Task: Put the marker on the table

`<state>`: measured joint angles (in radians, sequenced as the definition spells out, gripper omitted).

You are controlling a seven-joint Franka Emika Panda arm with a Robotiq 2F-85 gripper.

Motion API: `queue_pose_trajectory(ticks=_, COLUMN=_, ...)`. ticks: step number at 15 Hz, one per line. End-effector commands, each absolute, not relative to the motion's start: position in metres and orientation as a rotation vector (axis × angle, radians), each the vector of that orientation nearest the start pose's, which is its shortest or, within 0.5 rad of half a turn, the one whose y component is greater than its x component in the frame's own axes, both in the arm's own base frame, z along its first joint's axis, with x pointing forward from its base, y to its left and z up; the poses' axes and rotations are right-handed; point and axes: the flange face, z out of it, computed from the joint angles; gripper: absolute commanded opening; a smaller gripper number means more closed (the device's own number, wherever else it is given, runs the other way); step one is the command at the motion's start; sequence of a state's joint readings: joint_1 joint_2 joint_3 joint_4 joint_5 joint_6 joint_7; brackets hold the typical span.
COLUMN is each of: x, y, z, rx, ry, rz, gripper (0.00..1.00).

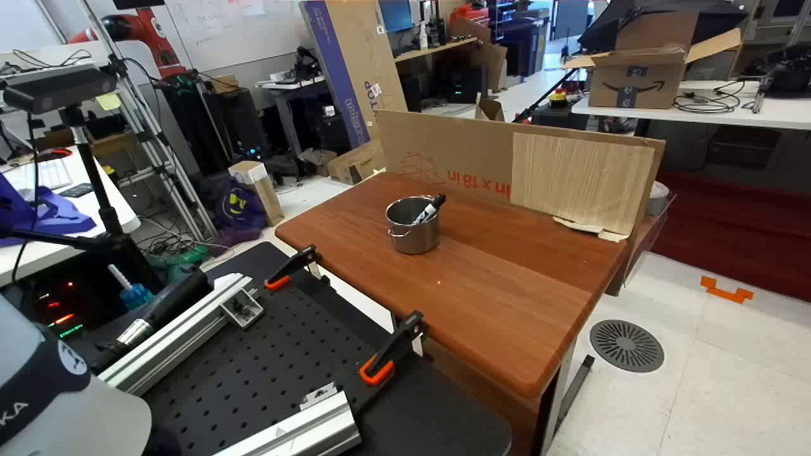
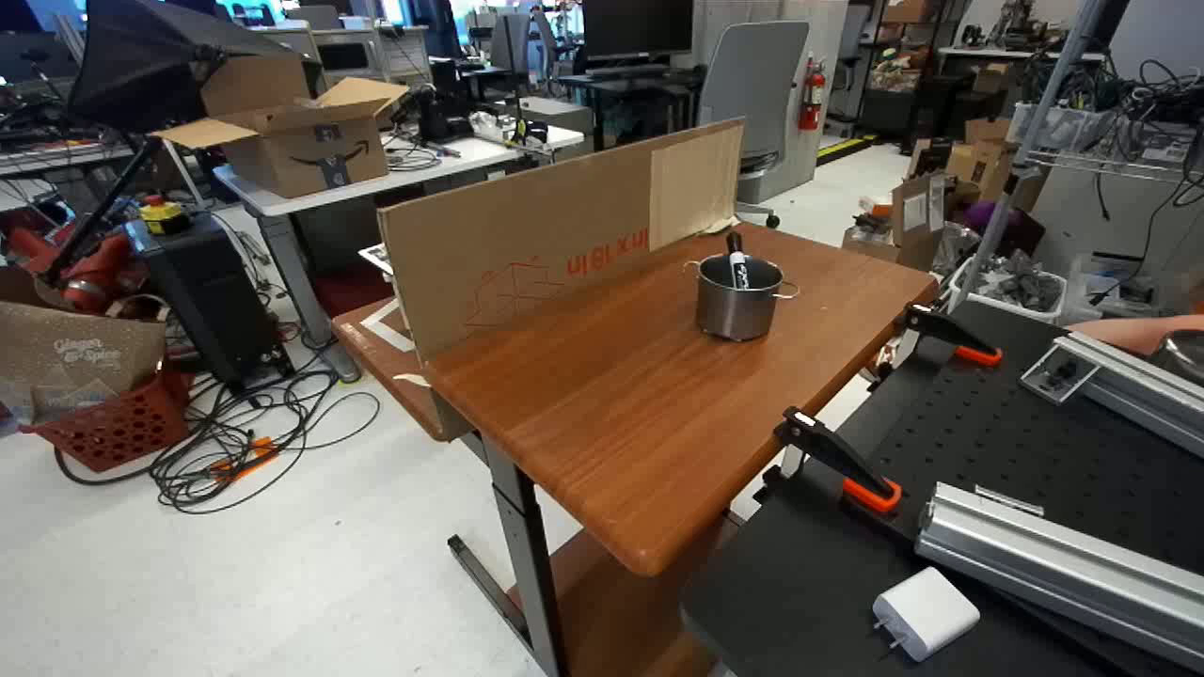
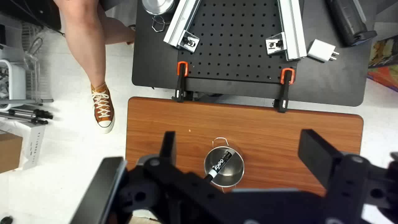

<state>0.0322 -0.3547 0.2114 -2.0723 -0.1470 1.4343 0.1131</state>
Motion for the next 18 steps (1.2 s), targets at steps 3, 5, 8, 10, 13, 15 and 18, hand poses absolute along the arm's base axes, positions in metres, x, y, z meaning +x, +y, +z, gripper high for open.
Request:
queue_pose_trajectory(ticks=3, x=0.4055, y=0.0945, z=0.5561, rx=-3.376, ry=-0.182, rz=0.424, gripper=1.0)
queue_pose_trajectory(ticks=5, x=0.4055, y=0.0945, z=0.5561, rx=-3.376, ry=-0.182, rz=0.424, gripper=1.0)
queue_pose_trajectory(ticks=8, x=0.4055, y=0.0945, z=0.5561, rx=-3.376, ry=-0.182, rz=0.424, gripper=1.0)
queue_pose_trajectory(ticks=10, x=0.4055, y=0.0945, z=0.5561, rx=-3.376, ry=-0.182, rz=0.424, gripper=1.0)
queue_pose_trajectory(ticks=13, x=0.4055, y=0.0945, z=0.5561, rx=-3.376, ry=-0.182, rz=0.424, gripper=1.0)
queue_pose_trajectory(ticks=15, x=0.4055, y=0.0945, z=0.5561, rx=-3.376, ry=-0.182, rz=0.424, gripper=1.0)
queue_pose_trajectory(ticks=18, x=0.4109, y=0.0936, z=0.553, rx=-3.351, ry=-0.15, rz=0.403, gripper=1.0)
